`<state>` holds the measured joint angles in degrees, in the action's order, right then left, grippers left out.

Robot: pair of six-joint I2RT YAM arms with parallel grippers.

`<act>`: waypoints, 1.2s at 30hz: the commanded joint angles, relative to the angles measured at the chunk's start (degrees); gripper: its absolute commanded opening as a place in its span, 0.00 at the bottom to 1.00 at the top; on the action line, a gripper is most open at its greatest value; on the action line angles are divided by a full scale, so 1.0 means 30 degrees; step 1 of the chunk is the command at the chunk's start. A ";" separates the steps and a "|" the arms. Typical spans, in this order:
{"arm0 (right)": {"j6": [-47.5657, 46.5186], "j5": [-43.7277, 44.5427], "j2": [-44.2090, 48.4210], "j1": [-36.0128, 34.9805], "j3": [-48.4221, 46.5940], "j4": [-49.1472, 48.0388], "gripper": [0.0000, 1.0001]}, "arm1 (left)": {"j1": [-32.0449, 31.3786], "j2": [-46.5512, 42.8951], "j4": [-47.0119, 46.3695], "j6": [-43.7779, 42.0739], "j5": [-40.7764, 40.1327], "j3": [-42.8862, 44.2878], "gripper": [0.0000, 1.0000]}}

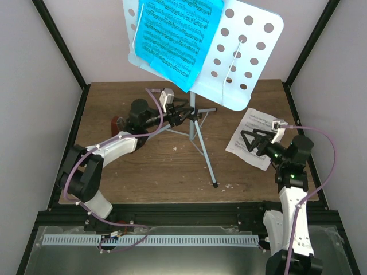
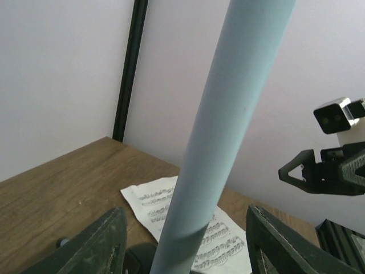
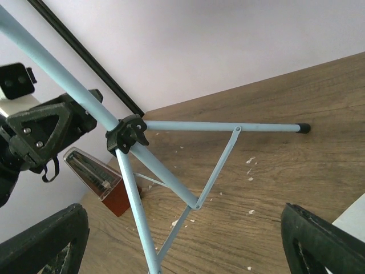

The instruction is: Pack up the instrument practice props

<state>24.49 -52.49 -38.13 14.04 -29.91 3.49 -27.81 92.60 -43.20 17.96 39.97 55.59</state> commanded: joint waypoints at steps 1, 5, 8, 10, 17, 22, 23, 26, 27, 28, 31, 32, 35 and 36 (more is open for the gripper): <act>-0.0791 0.0634 0.0747 -0.0180 -0.0063 0.0664 0.92 | -0.0160 0.0596 -0.0795 -0.0596 0.0492 0.1449 0.56; -0.0526 0.1550 0.1513 -0.0189 0.0276 0.0487 0.92 | -0.0227 0.1324 -0.0061 -0.1099 0.0762 0.2209 0.48; -0.0262 0.1694 0.1760 -0.0170 0.0465 0.0385 0.92 | -0.0394 0.1717 0.0562 -0.1685 0.0799 0.2567 0.42; -0.0279 0.1756 0.1783 -0.0173 0.0528 0.0417 0.92 | -0.0504 0.1846 0.0807 -0.2036 0.0741 0.2698 0.37; -0.0274 0.1904 0.1753 -0.0170 0.0559 0.0449 0.92 | -0.1213 0.0947 0.1606 -0.3901 -0.2121 0.1959 0.08; -0.0215 0.2031 0.1782 -0.0184 0.0695 0.0388 0.92 | -0.2320 -0.0251 0.3164 -0.5636 -0.6226 0.1285 0.00; -0.0169 0.2057 0.1800 -0.0193 0.0747 0.0372 0.92 | -0.2505 -0.0489 0.3331 -0.5771 -0.7055 0.1140 0.00; -0.0080 0.2185 0.1884 -0.0174 0.0862 0.0332 0.92 | -0.3029 -0.1029 0.3925 -0.5614 -0.9806 0.0849 0.00; -0.0052 0.2249 0.1894 -0.0174 0.0885 0.0332 0.92 | -0.3187 -0.1150 0.4119 -0.5554 -1.0476 0.0851 0.00; -0.0016 0.2297 0.1917 -0.0170 0.0881 0.0332 0.92 | -0.3357 -0.1245 0.4322 -0.5444 -1.1278 0.0836 0.00; -0.0055 0.2480 0.1972 -0.0184 0.0874 0.0487 0.92 | -0.3880 -0.1334 0.5005 -0.5175 -1.3755 0.0919 0.00; -0.0071 0.2542 0.2015 -0.0171 0.0839 0.0564 0.92 | -0.4077 -0.1312 0.5136 -0.5188 -1.4489 0.0947 0.00; -0.0082 0.2772 0.2172 -0.0186 0.0830 0.0859 0.92 | -0.4719 -0.1077 0.5318 -0.5311 -1.6933 0.1050 0.00; -0.0115 0.2827 0.2212 -0.0186 0.0830 0.0925 0.92 | -0.4892 -0.0969 0.5358 -0.5352 -1.7655 0.1129 0.00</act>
<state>24.23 -45.23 -32.49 14.04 -27.27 5.13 -41.34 89.93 -30.30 0.21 3.46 58.30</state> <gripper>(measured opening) 0.924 0.185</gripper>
